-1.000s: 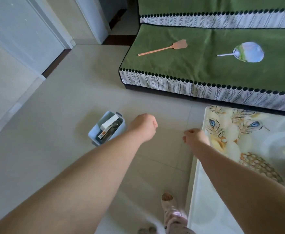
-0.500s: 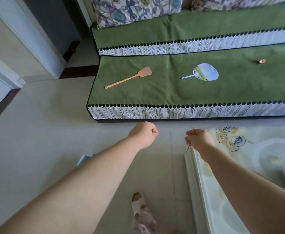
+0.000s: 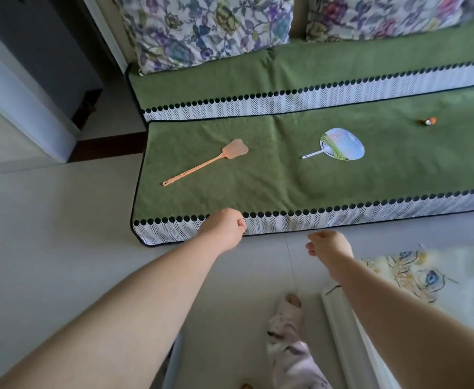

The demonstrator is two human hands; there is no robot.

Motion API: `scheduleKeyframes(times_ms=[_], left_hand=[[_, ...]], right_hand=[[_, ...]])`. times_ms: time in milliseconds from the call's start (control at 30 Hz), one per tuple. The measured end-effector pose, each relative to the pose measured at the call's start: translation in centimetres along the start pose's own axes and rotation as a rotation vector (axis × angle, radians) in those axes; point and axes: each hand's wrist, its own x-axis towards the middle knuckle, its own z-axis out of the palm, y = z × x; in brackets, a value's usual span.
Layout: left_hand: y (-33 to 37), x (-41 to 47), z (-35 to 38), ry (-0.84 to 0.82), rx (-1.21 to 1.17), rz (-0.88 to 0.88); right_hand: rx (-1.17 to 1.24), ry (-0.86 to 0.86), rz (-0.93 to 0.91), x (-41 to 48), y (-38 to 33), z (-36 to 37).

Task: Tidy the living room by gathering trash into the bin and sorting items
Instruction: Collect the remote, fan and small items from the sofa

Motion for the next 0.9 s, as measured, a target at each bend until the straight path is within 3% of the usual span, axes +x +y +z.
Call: scheduleKeyframes(times_ms=[400, 600, 900], left_hand=[[7.3, 19.7, -6.3, -0.010, -0.153, -0.043], [9.5, 25.9, -8.1, -0.024, -0.063, -0.036], [10.8, 36.8, -10.1, -0.114, -0.038, 0.057]], right_hand=[[0.095, 0.028, 0.119, 17.2, -10.3, -1.6], [0.107, 0.049, 0.080, 23.7, -16.3, -2.6], [0.157, 0.135, 0.205, 31.6, -20.8, -1.3]])
